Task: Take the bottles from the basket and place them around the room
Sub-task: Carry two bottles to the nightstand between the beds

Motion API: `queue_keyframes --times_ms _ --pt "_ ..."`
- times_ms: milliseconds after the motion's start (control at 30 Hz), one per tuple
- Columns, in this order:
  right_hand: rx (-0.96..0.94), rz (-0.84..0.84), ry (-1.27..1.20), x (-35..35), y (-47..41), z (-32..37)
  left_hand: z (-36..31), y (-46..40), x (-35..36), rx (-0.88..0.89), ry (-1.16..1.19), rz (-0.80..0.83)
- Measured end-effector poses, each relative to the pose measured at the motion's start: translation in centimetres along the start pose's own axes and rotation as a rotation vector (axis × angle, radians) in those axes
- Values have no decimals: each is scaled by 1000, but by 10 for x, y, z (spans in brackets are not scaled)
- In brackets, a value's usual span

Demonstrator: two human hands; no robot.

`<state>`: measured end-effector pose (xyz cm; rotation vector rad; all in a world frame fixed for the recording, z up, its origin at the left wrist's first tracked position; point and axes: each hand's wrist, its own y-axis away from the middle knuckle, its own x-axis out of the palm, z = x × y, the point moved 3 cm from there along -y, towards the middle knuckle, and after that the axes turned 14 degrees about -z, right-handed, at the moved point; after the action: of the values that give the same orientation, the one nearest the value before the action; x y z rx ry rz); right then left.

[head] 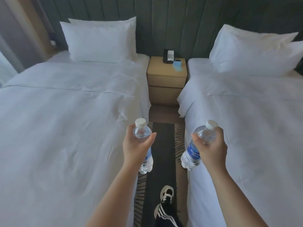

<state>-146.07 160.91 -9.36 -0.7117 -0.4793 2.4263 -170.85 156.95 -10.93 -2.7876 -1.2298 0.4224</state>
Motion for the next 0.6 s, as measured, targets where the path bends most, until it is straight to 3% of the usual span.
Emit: queue_keyframes --times_ms 600 --pt "27 -17 -93 209 -257 -36 -30 -246 231 -27 33 -2"
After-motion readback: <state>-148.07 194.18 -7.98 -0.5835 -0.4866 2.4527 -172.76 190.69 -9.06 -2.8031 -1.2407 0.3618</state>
